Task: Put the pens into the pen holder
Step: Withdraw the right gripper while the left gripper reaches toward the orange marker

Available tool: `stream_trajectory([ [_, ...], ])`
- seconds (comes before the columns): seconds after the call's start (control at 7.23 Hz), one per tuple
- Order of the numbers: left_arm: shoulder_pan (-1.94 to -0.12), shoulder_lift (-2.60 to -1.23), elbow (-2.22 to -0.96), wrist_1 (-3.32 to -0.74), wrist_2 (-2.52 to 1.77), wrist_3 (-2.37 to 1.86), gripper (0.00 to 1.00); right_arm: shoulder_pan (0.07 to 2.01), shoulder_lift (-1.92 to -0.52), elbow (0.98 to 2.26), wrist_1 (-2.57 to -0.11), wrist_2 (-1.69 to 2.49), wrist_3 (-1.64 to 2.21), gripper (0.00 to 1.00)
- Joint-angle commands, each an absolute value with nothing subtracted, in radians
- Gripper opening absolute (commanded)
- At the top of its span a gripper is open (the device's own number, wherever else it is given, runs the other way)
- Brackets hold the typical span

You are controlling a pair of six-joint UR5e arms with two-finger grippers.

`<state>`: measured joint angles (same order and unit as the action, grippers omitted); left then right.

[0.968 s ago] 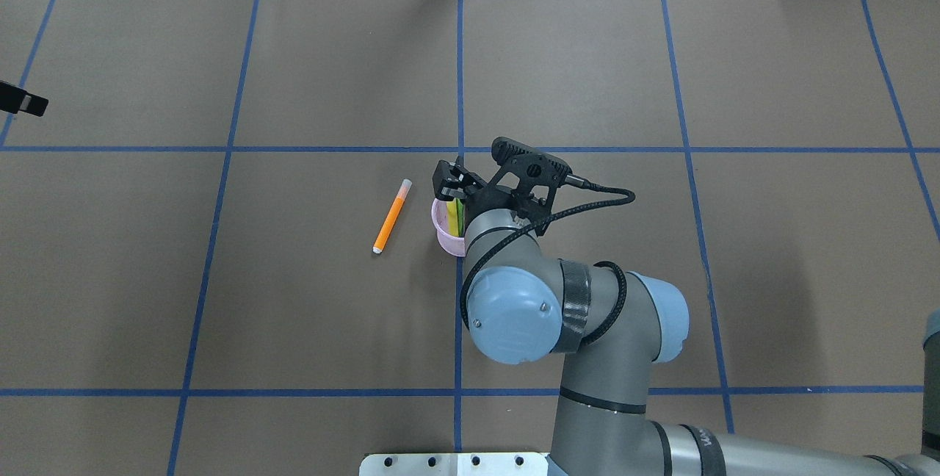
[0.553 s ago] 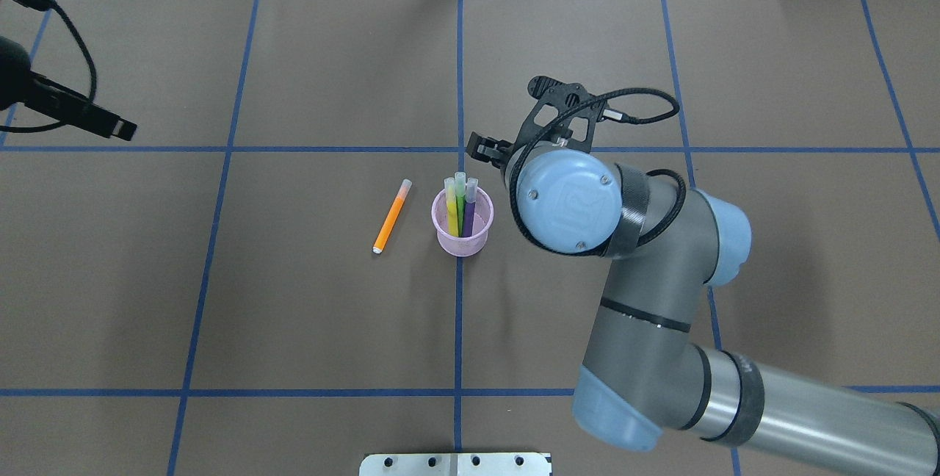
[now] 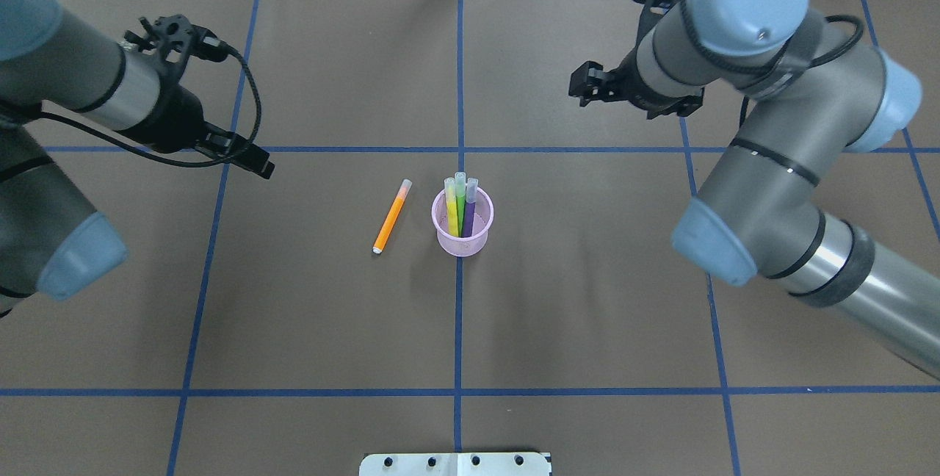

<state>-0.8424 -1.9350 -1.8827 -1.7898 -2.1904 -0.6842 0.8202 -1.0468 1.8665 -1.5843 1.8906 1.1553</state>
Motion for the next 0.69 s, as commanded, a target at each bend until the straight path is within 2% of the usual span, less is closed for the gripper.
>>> stream_trajectory([
  [0.0,-0.764,-2.041,-1.716,-1.916,-2.135,-0.843,1.00,0.998,-1.118,1.864,-1.580,2.127,0.880,1.00],
  [0.28,-0.689,-2.121,-1.558,-2.100,-2.067,-0.938,1.00,1.110,-1.195,1.864,-1.580,2.222,0.707,1.00],
  [0.55,-0.623,-2.166,-1.516,-2.109,-1.961,-0.940,1.00,1.210,-1.267,1.861,-1.581,2.301,0.533,1.00],
])
